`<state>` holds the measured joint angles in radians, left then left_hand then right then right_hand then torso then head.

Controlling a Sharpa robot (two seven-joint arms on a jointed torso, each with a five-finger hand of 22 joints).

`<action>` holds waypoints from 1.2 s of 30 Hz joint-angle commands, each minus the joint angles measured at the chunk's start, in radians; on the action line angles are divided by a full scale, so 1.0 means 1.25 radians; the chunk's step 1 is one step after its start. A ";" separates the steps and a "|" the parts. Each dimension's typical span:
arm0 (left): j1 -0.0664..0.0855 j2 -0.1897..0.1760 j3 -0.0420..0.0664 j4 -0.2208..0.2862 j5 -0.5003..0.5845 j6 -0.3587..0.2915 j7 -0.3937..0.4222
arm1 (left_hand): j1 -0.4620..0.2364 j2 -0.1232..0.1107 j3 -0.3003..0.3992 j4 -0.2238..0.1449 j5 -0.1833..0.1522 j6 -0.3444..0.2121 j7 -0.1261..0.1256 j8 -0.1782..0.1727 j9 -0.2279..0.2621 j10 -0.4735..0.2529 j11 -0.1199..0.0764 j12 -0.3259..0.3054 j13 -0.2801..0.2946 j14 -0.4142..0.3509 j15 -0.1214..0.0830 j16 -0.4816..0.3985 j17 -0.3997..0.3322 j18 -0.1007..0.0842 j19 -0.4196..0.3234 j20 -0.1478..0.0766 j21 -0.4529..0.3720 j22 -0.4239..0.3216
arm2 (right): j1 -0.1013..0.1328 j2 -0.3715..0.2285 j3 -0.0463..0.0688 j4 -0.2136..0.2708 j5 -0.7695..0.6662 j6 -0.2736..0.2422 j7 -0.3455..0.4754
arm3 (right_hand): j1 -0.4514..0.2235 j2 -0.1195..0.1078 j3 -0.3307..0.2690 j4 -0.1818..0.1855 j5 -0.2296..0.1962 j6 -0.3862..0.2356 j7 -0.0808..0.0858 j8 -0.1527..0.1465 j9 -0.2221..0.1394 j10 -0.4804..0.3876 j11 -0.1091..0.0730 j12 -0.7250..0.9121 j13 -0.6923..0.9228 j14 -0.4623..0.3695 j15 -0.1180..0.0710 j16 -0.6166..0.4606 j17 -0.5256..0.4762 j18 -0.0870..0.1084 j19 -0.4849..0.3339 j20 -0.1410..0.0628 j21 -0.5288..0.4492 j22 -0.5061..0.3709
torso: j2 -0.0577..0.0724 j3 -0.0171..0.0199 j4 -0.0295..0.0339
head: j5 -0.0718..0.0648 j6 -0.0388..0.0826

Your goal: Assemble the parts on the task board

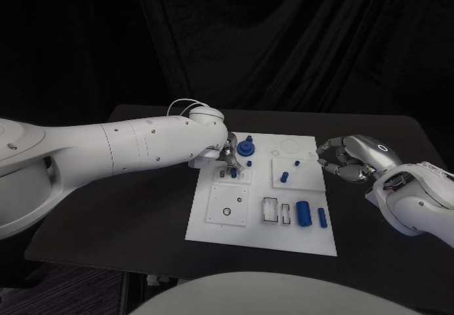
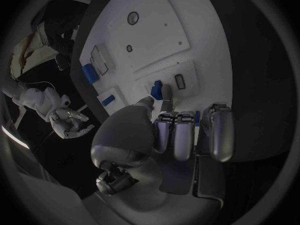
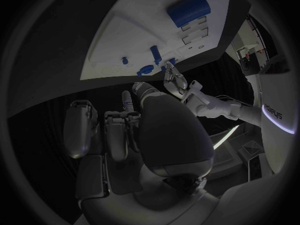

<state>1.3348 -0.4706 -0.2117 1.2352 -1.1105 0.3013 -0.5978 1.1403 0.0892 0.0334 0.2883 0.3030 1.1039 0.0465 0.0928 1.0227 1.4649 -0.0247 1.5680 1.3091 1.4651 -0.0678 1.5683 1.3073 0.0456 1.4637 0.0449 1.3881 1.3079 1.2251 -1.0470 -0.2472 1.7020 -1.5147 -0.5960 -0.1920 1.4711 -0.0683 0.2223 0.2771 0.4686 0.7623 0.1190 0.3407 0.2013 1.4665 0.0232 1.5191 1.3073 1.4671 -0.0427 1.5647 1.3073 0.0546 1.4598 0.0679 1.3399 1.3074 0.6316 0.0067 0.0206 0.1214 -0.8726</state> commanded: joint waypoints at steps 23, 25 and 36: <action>-0.008 -0.004 0.001 0.005 0.000 -0.003 0.007 | 0.040 -0.091 0.227 -0.022 0.075 -0.005 -0.014 0.026 0.040 0.085 -0.008 0.002 0.209 0.085 -0.008 0.002 0.211 -0.001 0.009 -0.007 -0.002 0.163 | -0.001 0.004 0.000 -0.005 -0.015 0.009 -0.015 | 0.000 -0.004 0.006 0.001 0.003 0.007 0.002 0.005 -0.002 0.046 0.004 0.000 0.161 0.082 0.002 0.002 0.208 0.000 0.008 -0.001 -0.009 0.153 | 0.001 -0.0001 0.0002 | 0.006 0.000; -0.009 -0.005 0.001 0.007 0.000 -0.007 0.007 | 0.029 -0.111 0.272 -0.032 0.073 -0.003 -0.016 0.031 0.047 0.085 -0.009 0.002 0.209 0.085 -0.009 0.002 0.211 -0.001 0.010 -0.009 0.000 0.164 | -0.001 0.004 0.000 -0.006 -0.015 0.010 -0.016 | 0.000 -0.004 0.006 0.001 0.003 0.007 0.002 0.005 -0.002 0.046 0.004 0.000 0.161 0.082 0.002 0.002 0.208 0.000 0.008 -0.001 -0.009 0.153 | 0.001 -0.0001 0.0001 | 0.007 0.000; -0.010 -0.010 0.001 0.017 0.000 -0.040 0.008 | 0.005 -0.132 0.337 -0.054 0.071 0.005 -0.019 0.045 0.062 0.085 -0.013 0.002 0.209 0.085 -0.012 0.002 0.211 -0.002 0.014 -0.011 0.005 0.165 | -0.001 0.007 0.000 -0.010 -0.015 0.013 -0.019 | -0.001 -0.006 0.007 0.001 0.003 0.005 0.003 0.003 -0.004 0.043 0.004 -0.003 0.158 0.081 0.002 -0.002 0.203 0.002 0.005 0.000 -0.016 0.150 | 0.001 -0.0001 0.0001 | 0.009 0.000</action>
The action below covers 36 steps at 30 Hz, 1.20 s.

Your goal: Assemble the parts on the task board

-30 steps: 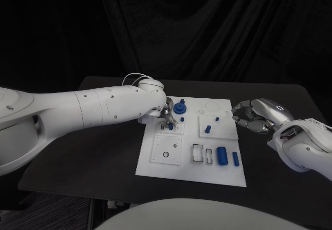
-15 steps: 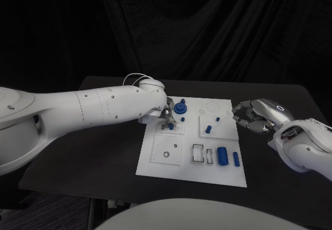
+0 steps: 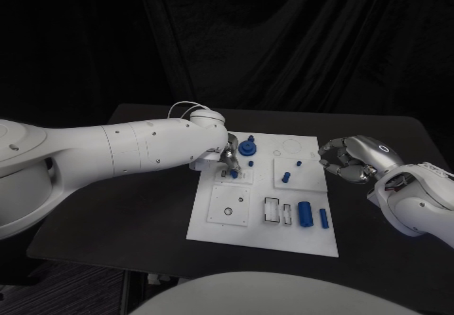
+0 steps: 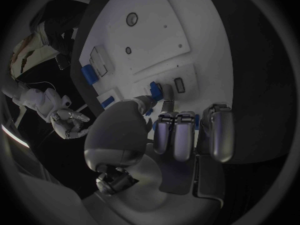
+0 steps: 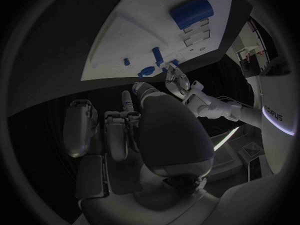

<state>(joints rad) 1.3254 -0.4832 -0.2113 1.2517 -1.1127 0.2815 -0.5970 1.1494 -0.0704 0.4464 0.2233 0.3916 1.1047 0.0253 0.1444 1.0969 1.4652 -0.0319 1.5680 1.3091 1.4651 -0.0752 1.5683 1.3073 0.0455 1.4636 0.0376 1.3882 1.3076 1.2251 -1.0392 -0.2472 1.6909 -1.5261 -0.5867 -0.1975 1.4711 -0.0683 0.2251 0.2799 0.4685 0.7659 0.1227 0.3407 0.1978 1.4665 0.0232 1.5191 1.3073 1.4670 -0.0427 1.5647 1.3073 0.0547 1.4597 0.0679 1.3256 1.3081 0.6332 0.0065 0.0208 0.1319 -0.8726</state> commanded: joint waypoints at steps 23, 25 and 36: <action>-0.005 -0.085 0.000 0.119 0.002 -0.262 0.026 | -0.022 -0.011 0.031 -0.013 -0.026 0.001 -0.002 0.012 0.014 0.085 -0.008 0.002 0.209 0.085 -0.008 0.002 0.211 -0.002 0.015 -0.007 0.005 0.165 | -0.001 -0.005 0.000 -0.001 -0.006 0.003 -0.018 | -0.001 -0.009 0.007 -0.001 0.003 -0.002 0.001 -0.001 -0.005 0.041 0.003 -0.004 0.156 0.080 0.002 -0.006 0.200 0.003 0.002 0.000 -0.011 0.148 | 0.003 0.0006 0.0014 | -0.001 0.000; -0.005 -0.097 0.000 0.134 0.001 -0.288 0.029 | -0.027 -0.011 0.032 -0.012 -0.034 0.001 -0.002 0.013 0.015 0.085 -0.008 0.002 0.209 0.085 -0.008 0.002 0.211 -0.002 0.015 -0.007 0.005 0.166 | -0.001 -0.005 0.000 -0.001 -0.006 0.003 -0.018 | -0.001 -0.009 0.007 -0.001 0.003 -0.003 0.002 -0.001 -0.005 0.041 0.003 -0.005 0.156 0.080 0.002 -0.006 0.200 0.003 0.002 0.000 -0.011 0.148 | 0.002 0.0009 0.0016 | 0.000 0.000; -0.047 -0.137 0.000 0.184 -0.105 -0.438 0.037 | -0.043 -0.012 0.030 -0.003 -0.040 0.008 -0.004 0.017 0.017 0.085 -0.009 0.002 0.209 0.085 -0.009 0.002 0.211 -0.004 0.020 -0.008 0.013 0.168 | -0.002 -0.005 0.000 -0.002 -0.006 -0.001 -0.016 | -0.002 -0.010 0.007 -0.001 0.003 -0.005 0.002 -0.003 -0.007 0.041 0.002 -0.005 0.155 0.080 0.002 -0.006 0.199 0.003 0.001 0.000 -0.012 0.148 | 0.002 0.0014 0.0020 | -0.002 0.000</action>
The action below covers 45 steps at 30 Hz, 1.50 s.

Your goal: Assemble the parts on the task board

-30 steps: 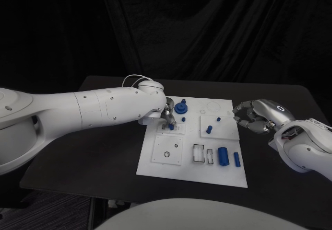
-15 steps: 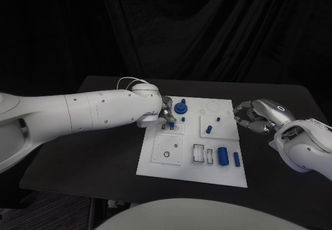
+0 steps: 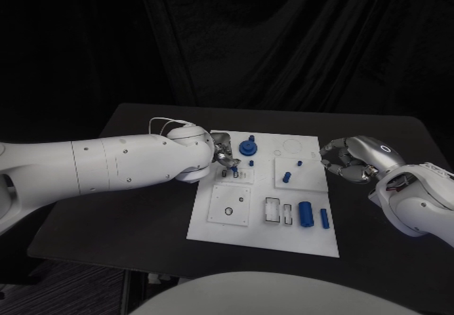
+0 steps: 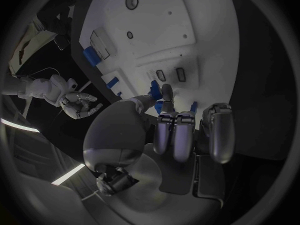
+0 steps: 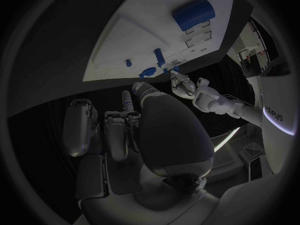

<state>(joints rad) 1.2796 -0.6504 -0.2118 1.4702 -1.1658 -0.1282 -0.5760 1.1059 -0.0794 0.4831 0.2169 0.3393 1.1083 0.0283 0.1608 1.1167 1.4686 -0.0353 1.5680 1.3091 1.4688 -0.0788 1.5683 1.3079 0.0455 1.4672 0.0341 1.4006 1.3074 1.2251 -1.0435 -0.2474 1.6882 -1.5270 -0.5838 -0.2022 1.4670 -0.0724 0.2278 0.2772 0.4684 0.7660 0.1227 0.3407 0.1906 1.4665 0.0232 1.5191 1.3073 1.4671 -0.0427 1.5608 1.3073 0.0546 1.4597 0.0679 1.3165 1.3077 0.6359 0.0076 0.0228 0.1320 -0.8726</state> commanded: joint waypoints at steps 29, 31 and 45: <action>-0.089 -0.018 0.001 0.016 -0.132 -0.296 0.062 | -0.023 -0.007 -0.011 0.017 0.001 0.015 -0.008 0.002 -0.004 0.082 -0.010 0.002 0.209 0.082 -0.010 0.002 0.210 -0.005 0.020 -0.010 0.004 0.168 | -0.002 0.000 0.000 -0.003 -0.005 -0.014 -0.008 | -0.001 -0.011 0.008 0.002 0.004 -0.016 0.001 -0.010 -0.008 0.041 -0.002 -0.005 0.155 0.079 -0.002 -0.003 0.199 0.003 0.001 -0.002 -0.004 0.149 | -0.001 0.0007 0.0007 | -0.003 0.000; -0.092 -0.020 0.001 0.017 -0.138 -0.296 0.061 | -0.023 -0.007 -0.012 0.018 0.001 0.016 -0.008 0.002 -0.004 0.082 -0.010 0.002 0.209 0.082 -0.010 0.002 0.210 -0.004 0.020 -0.010 0.004 0.168 | -0.002 0.000 0.000 -0.003 -0.005 -0.014 -0.008 | -0.001 -0.010 0.008 0.002 0.004 -0.016 0.001 -0.010 -0.008 0.041 -0.001 -0.005 0.155 0.080 -0.002 -0.003 0.200 0.003 0.001 -0.002 -0.004 0.149 | 0.000 0.0006 0.0005 | -0.002 0.000; -0.106 -0.033 0.001 0.032 -0.149 -0.293 0.052 | -0.028 -0.005 -0.019 0.024 -0.005 0.022 -0.010 0.003 -0.005 0.082 -0.011 0.002 0.209 0.082 -0.011 0.002 0.210 -0.005 0.021 -0.011 0.005 0.168 | -0.005 0.001 0.000 -0.005 -0.005 -0.013 -0.008 | -0.002 -0.010 0.008 0.002 0.004 -0.015 0.001 -0.009 -0.008 0.042 0.000 -0.004 0.156 0.080 -0.001 -0.003 0.199 0.003 0.002 -0.002 -0.003 0.149 | -0.001 0.0010 0.0005 | -0.004 0.000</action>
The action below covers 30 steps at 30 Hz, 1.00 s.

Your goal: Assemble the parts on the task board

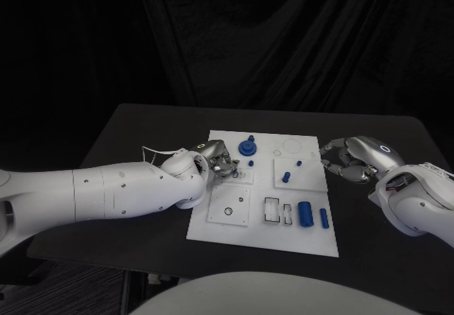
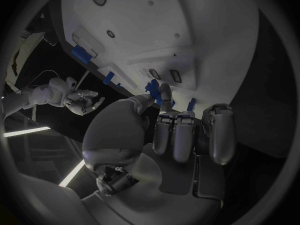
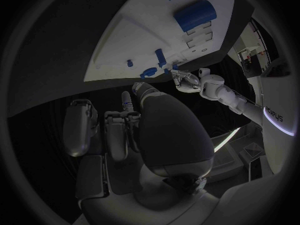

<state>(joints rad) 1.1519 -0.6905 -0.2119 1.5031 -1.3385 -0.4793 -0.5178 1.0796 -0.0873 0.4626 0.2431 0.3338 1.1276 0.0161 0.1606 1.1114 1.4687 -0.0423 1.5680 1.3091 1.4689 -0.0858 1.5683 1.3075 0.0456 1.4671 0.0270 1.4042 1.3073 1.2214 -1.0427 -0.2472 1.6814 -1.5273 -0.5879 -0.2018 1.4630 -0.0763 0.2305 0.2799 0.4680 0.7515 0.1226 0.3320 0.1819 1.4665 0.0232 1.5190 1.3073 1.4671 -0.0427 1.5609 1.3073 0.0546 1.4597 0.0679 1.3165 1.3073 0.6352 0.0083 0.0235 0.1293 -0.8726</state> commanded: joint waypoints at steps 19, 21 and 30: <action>-0.013 -0.001 0.001 0.002 -0.011 -0.033 0.014 | -0.012 0.004 -0.013 0.011 -0.008 0.008 0.000 0.001 -0.003 0.082 -0.006 0.002 0.209 0.082 -0.007 0.002 0.211 -0.005 0.022 -0.006 0.001 0.168 | -0.004 -0.001 0.000 0.002 -0.005 -0.004 -0.008 | 0.000 -0.007 0.006 0.001 0.004 -0.002 0.002 -0.001 -0.002 0.042 0.002 -0.004 0.156 0.080 0.000 -0.002 0.200 0.003 0.002 -0.002 -0.003 0.149 | 0.001 -0.0008 0.0005 | -0.001 0.000; -0.013 -0.001 0.001 0.002 -0.011 -0.033 0.015 | -0.014 0.003 -0.023 0.015 -0.017 0.009 0.000 -0.001 -0.004 0.082 -0.006 0.002 0.209 0.082 -0.007 0.002 0.211 -0.004 0.021 -0.006 0.000 0.168 | -0.004 -0.002 0.000 0.003 -0.005 -0.003 -0.007 | -0.002 -0.008 0.005 0.001 0.004 0.000 0.002 0.000 -0.002 0.042 0.003 -0.004 0.156 0.080 0.001 -0.002 0.200 0.003 0.002 -0.002 -0.003 0.149 | 0.001 -0.0008 0.0004 | 0.001 0.000; -0.015 -0.002 0.001 0.001 -0.011 -0.032 0.022 | -0.021 0.008 -0.053 0.033 -0.060 0.012 0.001 -0.005 -0.008 0.082 -0.005 0.002 0.209 0.082 -0.007 0.002 0.211 -0.004 0.021 -0.007 -0.002 0.168 | -0.004 -0.003 0.000 0.003 -0.005 -0.001 -0.003 | -0.010 -0.012 0.003 0.004 0.005 0.003 0.003 0.000 -0.004 0.042 0.004 -0.004 0.156 0.080 0.002 -0.002 0.200 0.002 0.003 -0.001 -0.002 0.150 | 0.001 -0.0002 0.0000 | 0.000 0.000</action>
<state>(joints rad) 1.1353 -0.6942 -0.2117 1.5029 -1.3494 -0.5067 -0.5116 1.0652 -0.0780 0.4027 0.2858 0.2618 1.1347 0.0161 0.1605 1.1029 1.4687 -0.0423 1.5680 1.3091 1.4651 -0.0894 1.5683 1.3074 0.0456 1.4671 0.0271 1.4041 1.3073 1.2188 -1.0445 -0.2474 1.6829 -1.5273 -0.5869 -0.2007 1.4551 -0.0843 0.2333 0.2827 0.4680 0.7516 0.1226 0.3320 0.1787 1.4665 0.0232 1.5190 1.3073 1.4671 -0.0427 1.5609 1.3073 0.0546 1.4597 0.0679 1.3165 1.3080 0.6365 0.0077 0.0240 0.1291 -0.8726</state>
